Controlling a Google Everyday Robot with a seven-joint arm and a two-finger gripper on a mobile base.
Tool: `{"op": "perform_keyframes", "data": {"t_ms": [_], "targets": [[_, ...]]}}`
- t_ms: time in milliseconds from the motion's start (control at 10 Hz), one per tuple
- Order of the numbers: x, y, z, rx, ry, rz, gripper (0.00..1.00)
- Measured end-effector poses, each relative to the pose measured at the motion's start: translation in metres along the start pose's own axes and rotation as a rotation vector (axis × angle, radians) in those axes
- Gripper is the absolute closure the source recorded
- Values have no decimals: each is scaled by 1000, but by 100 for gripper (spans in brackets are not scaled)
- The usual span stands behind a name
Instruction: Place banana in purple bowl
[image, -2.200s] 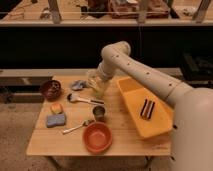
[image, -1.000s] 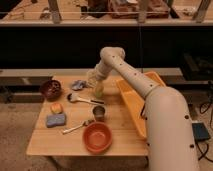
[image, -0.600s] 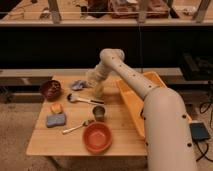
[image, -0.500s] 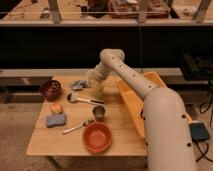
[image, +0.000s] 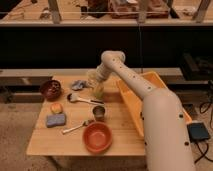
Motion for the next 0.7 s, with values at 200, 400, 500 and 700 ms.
{"op": "perform_keyframes", "data": {"t_ms": [200, 400, 500, 700], "targets": [[-2, 4, 4, -13, -14, -5, 70], [-3, 7, 4, -20, -28, -2, 91], [-4, 7, 2, -19, -41, -1, 98], [-11, 6, -11, -6, -71, -1, 100]]}}
